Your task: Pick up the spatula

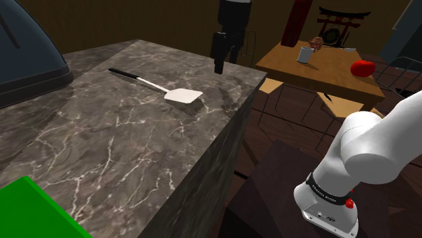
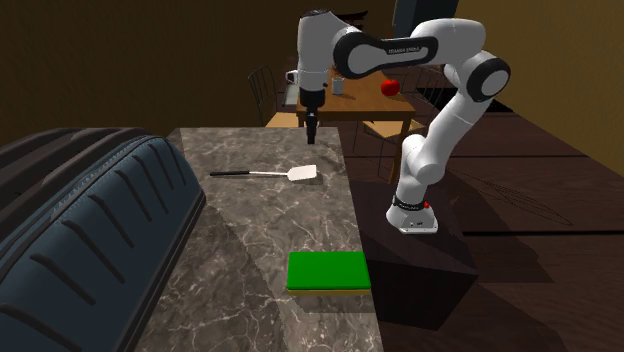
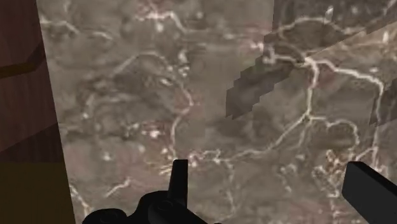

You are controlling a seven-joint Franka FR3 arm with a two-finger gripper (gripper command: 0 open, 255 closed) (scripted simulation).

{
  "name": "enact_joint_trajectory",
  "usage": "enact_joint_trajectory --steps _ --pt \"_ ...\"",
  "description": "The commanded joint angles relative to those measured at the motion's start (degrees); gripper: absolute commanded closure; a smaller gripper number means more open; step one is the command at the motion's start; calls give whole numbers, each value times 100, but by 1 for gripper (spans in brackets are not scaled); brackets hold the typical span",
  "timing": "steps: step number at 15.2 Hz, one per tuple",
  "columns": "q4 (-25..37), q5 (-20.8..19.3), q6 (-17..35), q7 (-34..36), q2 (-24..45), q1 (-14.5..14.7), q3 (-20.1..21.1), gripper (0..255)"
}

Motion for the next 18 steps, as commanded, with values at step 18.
enact_joint_trajectory --steps 18 --pt "3792 -746 -386 1921 3346 705 1243 0"
